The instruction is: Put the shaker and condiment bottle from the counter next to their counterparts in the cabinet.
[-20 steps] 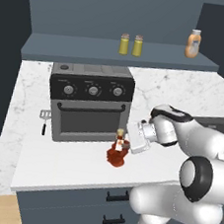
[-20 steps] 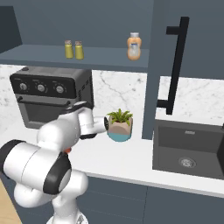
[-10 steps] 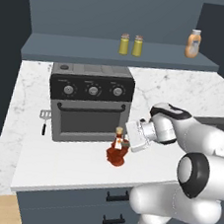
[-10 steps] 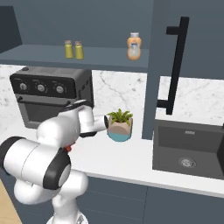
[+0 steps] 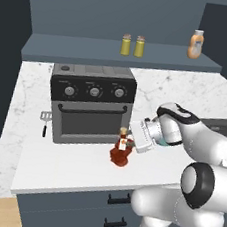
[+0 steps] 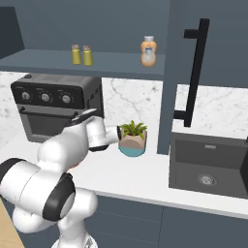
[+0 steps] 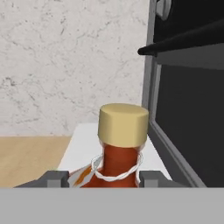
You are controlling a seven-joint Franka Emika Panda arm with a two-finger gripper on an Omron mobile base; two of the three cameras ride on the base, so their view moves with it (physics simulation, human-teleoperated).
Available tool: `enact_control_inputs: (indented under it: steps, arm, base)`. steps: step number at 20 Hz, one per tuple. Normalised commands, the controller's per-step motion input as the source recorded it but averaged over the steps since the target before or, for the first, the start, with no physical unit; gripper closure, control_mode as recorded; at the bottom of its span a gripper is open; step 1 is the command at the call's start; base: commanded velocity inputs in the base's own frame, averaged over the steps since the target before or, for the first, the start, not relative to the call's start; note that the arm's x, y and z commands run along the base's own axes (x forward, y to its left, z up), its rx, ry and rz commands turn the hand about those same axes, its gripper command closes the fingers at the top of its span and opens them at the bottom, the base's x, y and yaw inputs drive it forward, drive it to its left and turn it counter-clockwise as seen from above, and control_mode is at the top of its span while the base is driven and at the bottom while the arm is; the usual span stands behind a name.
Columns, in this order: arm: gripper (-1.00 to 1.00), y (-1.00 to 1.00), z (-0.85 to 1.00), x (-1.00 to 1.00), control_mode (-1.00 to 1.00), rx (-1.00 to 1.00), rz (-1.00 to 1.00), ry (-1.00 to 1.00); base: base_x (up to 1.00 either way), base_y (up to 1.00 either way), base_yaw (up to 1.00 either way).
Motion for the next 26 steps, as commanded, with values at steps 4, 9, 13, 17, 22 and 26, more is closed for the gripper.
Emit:
enact_control_inputs:
  steps: [4,9,13,17,22,26]
  arm:
    - [1.0,0.0,0.55,-0.44,-1.0,0.01,-0.09,0.0]
    - [1.0,0.0,0.5,-0.37,-1.0,0.04,-0.17,0.0]
    - [1.0,-0.01,0.41,-0.2,-1.0,0.06,-0.26,0.01]
    - [1.0,-0.08,0.42,-0.16,-1.0,0.05,-0.3,0.0]
    - [1.0,-0.2,0.67,-0.06,-1.0,0.06,-0.29,0.0]
    - [1.0,-0.29,0.88,-0.07,-1.0,0.03,-0.2,0.0]
  base:
    - [0.0,0.0,0.0]
    - [0.0,0.0,0.0]
    - [0.0,0.0,0.0]
    - [0.0,0.0,0.0]
    - [0.0,0.0,0.0]
    - [0.0,0.0,0.0]
